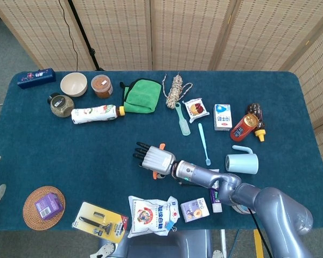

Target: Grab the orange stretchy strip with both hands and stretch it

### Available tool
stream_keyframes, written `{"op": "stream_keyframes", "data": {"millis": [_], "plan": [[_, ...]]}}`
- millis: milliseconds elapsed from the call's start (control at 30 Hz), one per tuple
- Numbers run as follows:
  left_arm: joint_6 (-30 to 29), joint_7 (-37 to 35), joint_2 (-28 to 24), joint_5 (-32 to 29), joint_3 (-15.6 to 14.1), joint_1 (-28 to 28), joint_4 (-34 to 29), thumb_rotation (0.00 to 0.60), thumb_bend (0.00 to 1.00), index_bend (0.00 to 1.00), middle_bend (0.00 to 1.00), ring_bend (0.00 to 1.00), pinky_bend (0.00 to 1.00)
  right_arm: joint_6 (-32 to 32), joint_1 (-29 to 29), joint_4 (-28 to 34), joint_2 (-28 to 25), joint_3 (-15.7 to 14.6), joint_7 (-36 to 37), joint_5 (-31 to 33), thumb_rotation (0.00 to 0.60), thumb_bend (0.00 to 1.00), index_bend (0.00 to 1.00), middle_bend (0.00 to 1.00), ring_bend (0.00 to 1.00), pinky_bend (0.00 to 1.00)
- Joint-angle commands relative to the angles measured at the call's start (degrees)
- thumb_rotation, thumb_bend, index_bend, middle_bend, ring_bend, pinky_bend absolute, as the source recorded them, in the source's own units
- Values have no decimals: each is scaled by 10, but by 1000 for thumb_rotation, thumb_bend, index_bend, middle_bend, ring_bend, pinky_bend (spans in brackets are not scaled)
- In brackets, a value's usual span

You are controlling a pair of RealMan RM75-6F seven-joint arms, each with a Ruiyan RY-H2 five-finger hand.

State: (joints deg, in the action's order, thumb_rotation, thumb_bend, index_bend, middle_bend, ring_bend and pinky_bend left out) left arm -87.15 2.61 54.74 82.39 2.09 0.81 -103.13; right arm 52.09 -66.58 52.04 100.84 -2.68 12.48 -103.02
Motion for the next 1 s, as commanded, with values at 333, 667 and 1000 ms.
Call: {"op": "stream_keyframes", "data": {"millis": [333,667,1000], "plan": [[2,-7,2,-4,0,-1,8,600,312,197,91,121,35,-11,-8,-10,14,-2,-6,4,600,0,551,183,139,5],[3,-11,4,-4,1,-1,14,600,312,197,91,121,35,-25,-8,-13,17,-3,-20,15,600,0,635,206,169,19],[1,-15,2,-1,1,-2,12,600,312,197,91,121,35,-32,-5,-5,21,2,-34,28,600,0,663,229,189,43]]}}
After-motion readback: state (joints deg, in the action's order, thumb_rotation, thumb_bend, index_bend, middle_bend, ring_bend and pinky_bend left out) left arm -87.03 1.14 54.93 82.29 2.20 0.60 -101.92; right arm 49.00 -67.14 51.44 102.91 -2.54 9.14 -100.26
